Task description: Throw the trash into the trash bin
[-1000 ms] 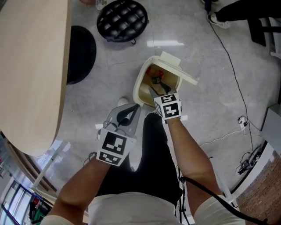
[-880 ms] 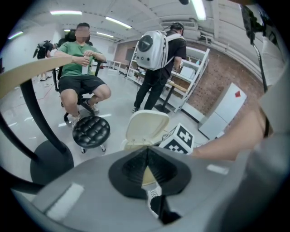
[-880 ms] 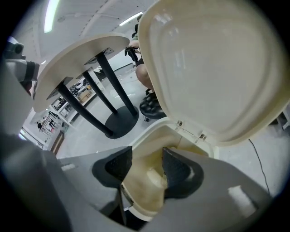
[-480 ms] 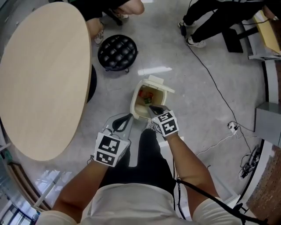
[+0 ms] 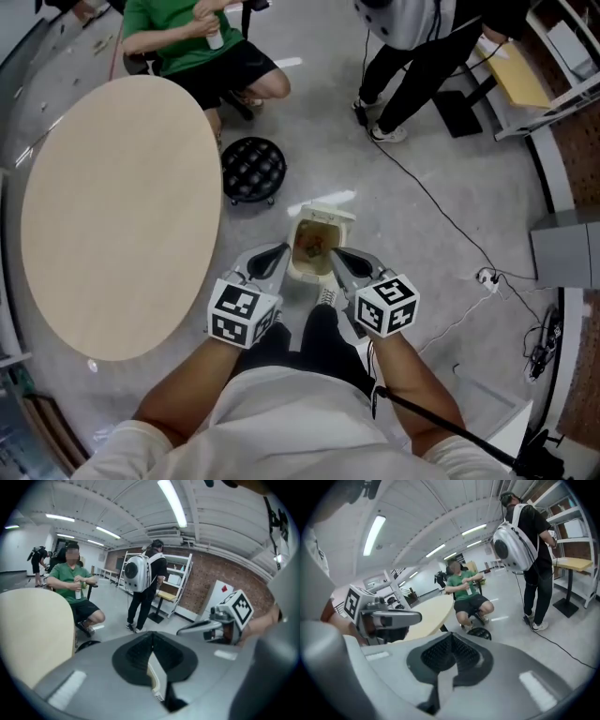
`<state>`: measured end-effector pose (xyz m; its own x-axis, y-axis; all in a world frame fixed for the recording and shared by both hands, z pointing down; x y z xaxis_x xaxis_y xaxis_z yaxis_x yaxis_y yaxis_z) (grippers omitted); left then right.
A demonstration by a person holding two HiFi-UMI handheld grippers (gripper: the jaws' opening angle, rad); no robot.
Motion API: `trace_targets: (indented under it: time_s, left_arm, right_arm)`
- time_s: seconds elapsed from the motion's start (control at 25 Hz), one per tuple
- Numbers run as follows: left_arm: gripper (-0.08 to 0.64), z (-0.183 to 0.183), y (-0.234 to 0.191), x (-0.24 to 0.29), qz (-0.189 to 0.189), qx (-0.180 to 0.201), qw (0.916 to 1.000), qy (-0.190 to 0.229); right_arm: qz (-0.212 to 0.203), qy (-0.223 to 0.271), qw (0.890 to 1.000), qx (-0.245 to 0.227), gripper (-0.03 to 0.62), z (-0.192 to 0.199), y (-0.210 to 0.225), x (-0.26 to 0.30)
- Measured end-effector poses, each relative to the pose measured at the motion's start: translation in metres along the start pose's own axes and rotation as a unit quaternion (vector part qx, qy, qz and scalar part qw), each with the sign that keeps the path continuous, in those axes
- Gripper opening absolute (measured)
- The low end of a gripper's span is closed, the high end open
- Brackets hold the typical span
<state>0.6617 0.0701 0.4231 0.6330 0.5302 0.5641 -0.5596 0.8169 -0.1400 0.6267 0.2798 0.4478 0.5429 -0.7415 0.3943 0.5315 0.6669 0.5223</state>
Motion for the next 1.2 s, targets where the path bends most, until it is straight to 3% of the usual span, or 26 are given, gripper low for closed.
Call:
trace_targets:
  time_s: [0.12,0.24,0.48,0.76,1.2]
  left_arm:
    - [0.006,-0.018,0.003,-0.023,0.025,0.022,0.9991,0.026]
    - [0.006,-0.032,0.004,-0.044,0.044,0.029,0.9974,0.050]
    - [0.006,-0.039,0.005,-0.071,0.066,0.027,0.9950,0.069]
    - [0.006,-0.042,0.019,-0.076,0.059,0.057,0.9918,0.098]
    - [0.006,-0.044,0.062,-0.094,0.041,0.030,0.9905,0.128]
  right_arm:
    - [-0.002,0.036,0.999,-0.019,0.003,-0.018,-0.040,-0.026]
    - [0.023,0.055,0.997,-0.048,0.003,-0.025,-0.070,-0.053]
    - [0.067,0.100,0.991,-0.051,0.003,-0.024,-0.110,-0.081]
    - [0.067,0.124,0.985,-0.097,0.003,-0.042,-0.119,-0.102]
    - [0.044,0.141,0.981,-0.125,0.002,-0.039,-0.118,-0.145]
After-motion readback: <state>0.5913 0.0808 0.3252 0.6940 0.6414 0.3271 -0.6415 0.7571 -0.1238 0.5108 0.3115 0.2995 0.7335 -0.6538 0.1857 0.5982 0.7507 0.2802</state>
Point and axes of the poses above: the fingertips, and each gripper's own axes: x forward along the fingers, y to its right, z out of its underside, the point moved 10 cm from there along -x, backward along the fingers, and after that the axes turned 14 degrees about -z, right-handed, at the moved point
